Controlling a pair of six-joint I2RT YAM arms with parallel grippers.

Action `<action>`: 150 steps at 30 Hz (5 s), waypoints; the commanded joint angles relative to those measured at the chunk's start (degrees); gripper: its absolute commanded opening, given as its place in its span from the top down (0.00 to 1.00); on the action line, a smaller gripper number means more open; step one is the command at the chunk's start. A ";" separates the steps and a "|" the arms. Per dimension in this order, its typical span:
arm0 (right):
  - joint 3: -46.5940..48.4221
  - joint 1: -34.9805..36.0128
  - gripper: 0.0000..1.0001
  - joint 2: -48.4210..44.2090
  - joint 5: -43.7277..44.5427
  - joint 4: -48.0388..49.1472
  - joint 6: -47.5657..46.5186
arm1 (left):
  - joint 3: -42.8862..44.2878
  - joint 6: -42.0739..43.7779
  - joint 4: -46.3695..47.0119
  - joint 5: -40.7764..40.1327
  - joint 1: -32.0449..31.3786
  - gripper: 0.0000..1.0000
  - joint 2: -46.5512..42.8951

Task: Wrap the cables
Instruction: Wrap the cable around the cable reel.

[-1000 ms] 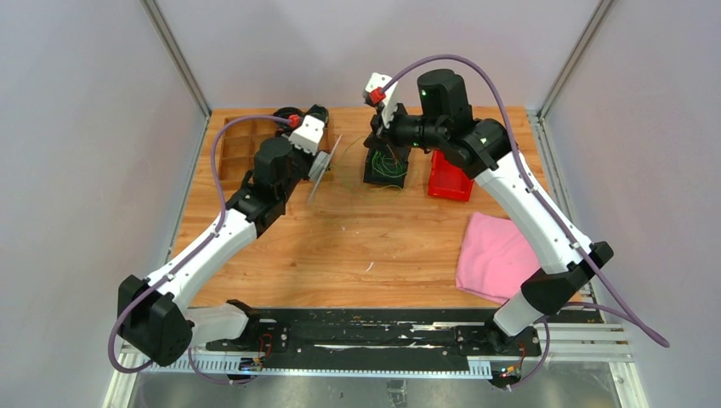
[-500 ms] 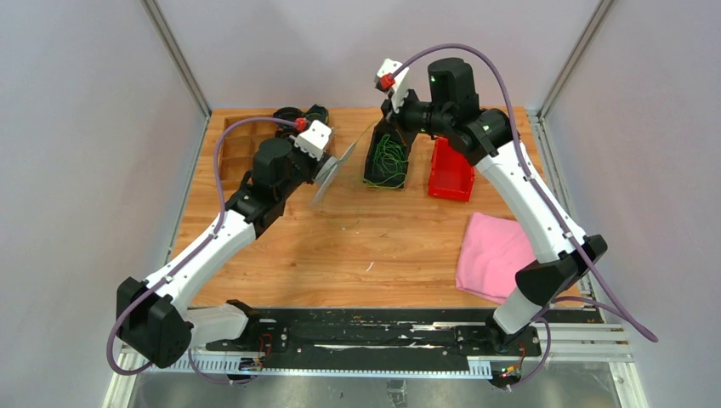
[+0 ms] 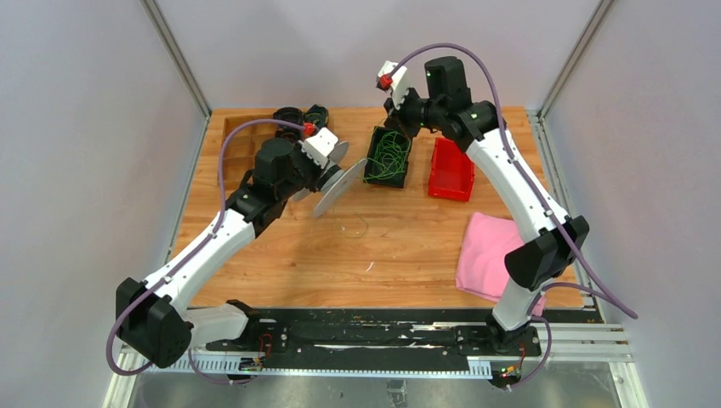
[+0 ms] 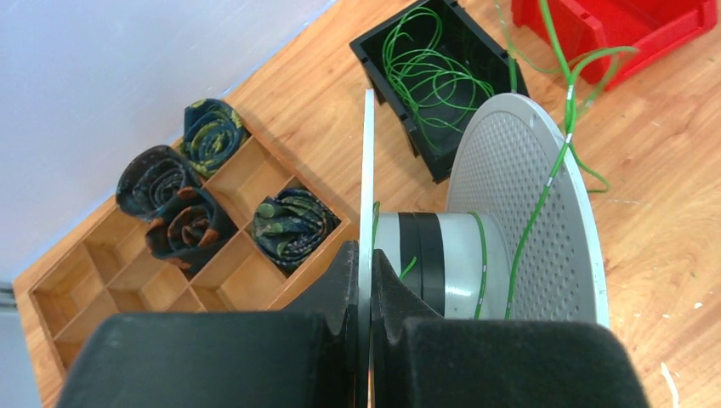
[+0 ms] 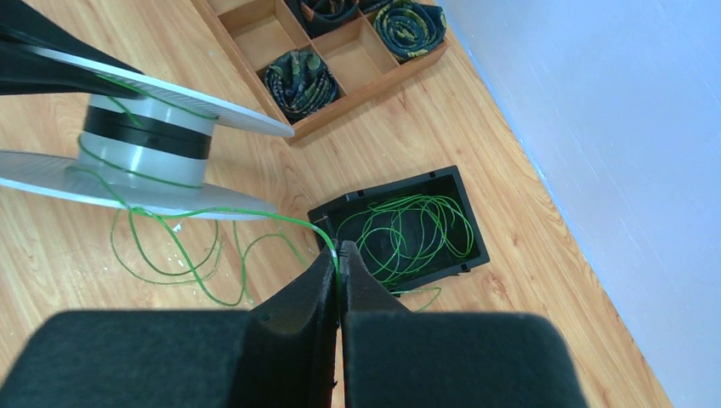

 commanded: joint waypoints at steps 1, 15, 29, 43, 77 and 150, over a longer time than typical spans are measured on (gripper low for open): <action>1.16 -1.06 0.99 1.44 -0.90 1.37 -3.17 | 3.66 1.36 0.93 4.05 -0.46 1.00 -0.92; -4.52 -1.47 0.99 2.71 -2.33 2.21 -5.53 | 6.51 -1.63 -3.90 5.92 -0.43 1.00 -2.13; -9.25 -1.47 0.99 3.04 -2.42 2.77 -4.94 | 9.16 -4.61 -6.00 9.64 -0.41 1.00 -2.09; -12.44 -1.97 0.99 2.85 0.35 3.91 -5.20 | 10.13 -3.86 -7.69 12.29 -0.33 1.00 -1.92; -27.67 -9.30 0.99 -3.96 -9.11 8.74 -1.16 | 15.75 -20.35 -4.83 16.29 7.25 1.00 -2.72; -53.44 -5.21 0.50 -3.04 -28.59 75.41 44.64 | 20.85 -49.91 0.50 22.63 13.74 1.00 1.01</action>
